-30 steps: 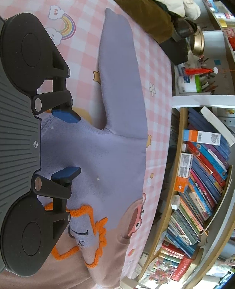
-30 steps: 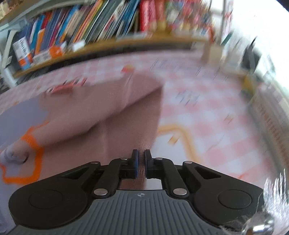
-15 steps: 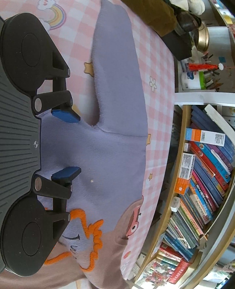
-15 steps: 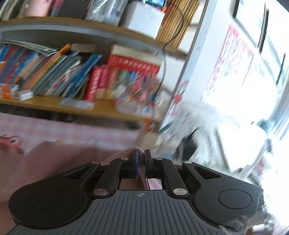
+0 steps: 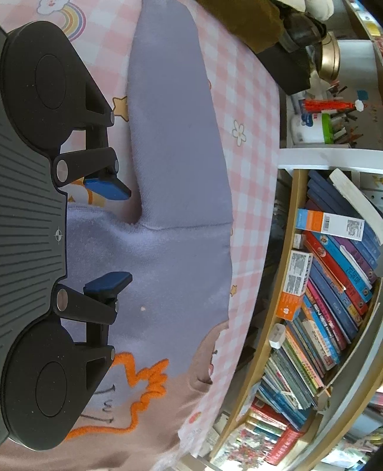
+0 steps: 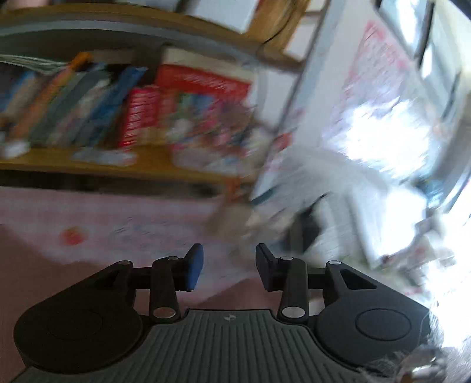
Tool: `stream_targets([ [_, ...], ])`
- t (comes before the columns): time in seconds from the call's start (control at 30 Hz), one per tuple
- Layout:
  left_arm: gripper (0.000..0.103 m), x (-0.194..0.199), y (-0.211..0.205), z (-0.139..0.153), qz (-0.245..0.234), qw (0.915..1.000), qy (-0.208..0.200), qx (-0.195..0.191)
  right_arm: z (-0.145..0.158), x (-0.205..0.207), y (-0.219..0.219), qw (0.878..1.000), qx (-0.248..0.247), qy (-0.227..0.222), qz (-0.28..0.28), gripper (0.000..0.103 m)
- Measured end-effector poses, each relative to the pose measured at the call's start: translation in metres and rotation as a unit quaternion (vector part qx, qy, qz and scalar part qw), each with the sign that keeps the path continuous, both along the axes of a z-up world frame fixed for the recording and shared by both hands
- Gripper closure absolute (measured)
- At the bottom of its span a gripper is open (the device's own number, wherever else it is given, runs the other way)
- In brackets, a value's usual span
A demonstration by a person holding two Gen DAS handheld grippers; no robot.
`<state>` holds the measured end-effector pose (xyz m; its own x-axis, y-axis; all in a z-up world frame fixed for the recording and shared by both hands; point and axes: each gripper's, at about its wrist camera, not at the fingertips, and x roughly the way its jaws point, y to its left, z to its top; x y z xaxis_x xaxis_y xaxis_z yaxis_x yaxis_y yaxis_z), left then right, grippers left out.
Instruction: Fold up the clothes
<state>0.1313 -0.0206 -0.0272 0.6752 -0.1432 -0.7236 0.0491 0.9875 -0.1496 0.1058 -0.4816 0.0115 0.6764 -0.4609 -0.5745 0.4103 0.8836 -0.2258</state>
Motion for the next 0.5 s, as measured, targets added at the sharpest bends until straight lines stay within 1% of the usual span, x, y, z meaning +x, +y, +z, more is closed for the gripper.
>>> stream_targets([
  [0.03,0.048,0.000,0.000,0.001,0.000,1.0000,0.000,-0.005,-0.005,-0.005,0.006,0.999,0.032,0.009,0.015,0.066],
  [0.1,0.048,0.000,-0.002,0.001,-0.003,0.9999,0.001,-0.013,-0.019,-0.018,0.019,0.994,0.093,0.038,0.038,0.066],
  [0.17,0.048,0.000,-0.005,0.001,-0.009,0.9998,0.002,-0.016,-0.035,-0.032,0.034,0.984,0.153,0.069,0.060,0.067],
  [0.2,0.048,-0.001,-0.007,0.001,-0.011,0.9998,0.003,-0.015,-0.042,-0.038,0.041,0.979,0.173,0.081,0.067,0.067],
  [0.3,0.049,-0.003,-0.009,0.001,-0.005,0.9999,0.008,-0.007,-0.055,-0.059,0.062,0.971,0.201,0.106,0.075,0.067],
  [0.37,0.051,-0.006,-0.004,0.001,0.012,0.9999,0.013,0.000,-0.059,-0.071,0.073,0.967,0.215,0.115,0.075,0.067],
  [0.43,0.053,-0.006,0.000,-0.003,0.015,0.9996,0.023,0.002,-0.062,-0.080,0.081,0.964,0.227,0.119,0.072,0.067],
  [0.47,0.054,-0.006,0.002,-0.005,0.015,0.9995,0.028,0.003,-0.064,-0.084,0.085,0.963,0.232,0.121,0.070,0.070],
  [0.5,0.060,-0.006,0.004,-0.008,0.016,0.9993,0.033,0.004,-0.065,-0.086,0.088,0.962,0.235,0.122,0.069,0.071],
])
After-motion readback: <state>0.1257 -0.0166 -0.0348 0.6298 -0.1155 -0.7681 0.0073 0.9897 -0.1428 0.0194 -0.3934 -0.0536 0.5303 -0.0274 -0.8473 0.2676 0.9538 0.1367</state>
